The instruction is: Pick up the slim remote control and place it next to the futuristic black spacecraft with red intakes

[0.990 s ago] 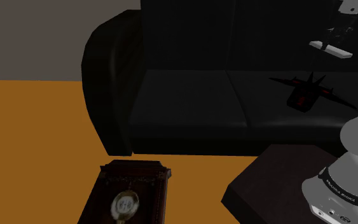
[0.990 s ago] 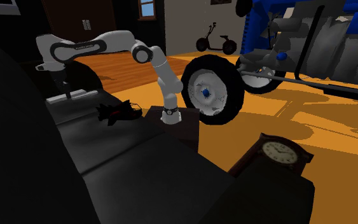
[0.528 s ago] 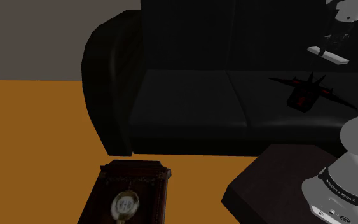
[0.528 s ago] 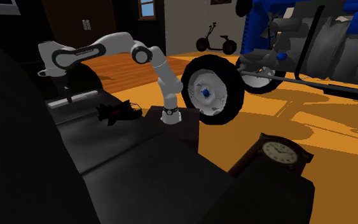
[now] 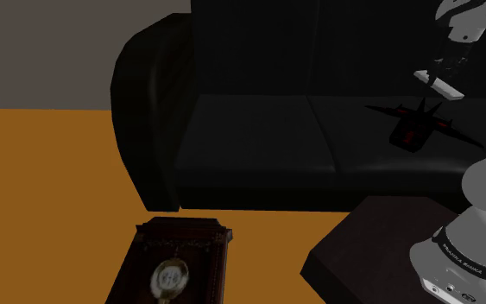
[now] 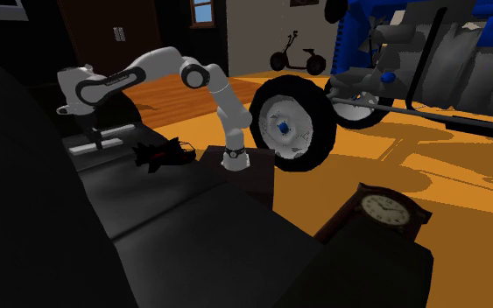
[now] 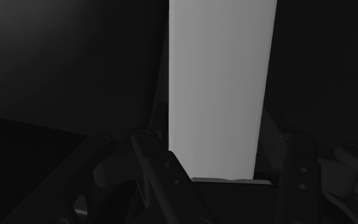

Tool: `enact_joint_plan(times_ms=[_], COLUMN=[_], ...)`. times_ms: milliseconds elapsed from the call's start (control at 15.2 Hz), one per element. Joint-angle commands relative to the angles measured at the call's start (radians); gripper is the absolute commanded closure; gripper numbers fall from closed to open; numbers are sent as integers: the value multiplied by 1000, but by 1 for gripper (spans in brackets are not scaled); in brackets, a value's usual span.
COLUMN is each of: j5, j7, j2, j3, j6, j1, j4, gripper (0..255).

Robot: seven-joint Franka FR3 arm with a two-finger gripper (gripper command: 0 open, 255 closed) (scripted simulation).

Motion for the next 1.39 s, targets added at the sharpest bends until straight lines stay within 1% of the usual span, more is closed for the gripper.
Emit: enact_joint_plan(times_ms=[0,858,1320], j5=[3,27,27], j7=[-3,-16,-16], j2=[5,60,60], j3=[3,16,16], j6=[30,179,179], j1=[2,0,1], j4=[-23,-120,-120], gripper=[255,255,255])
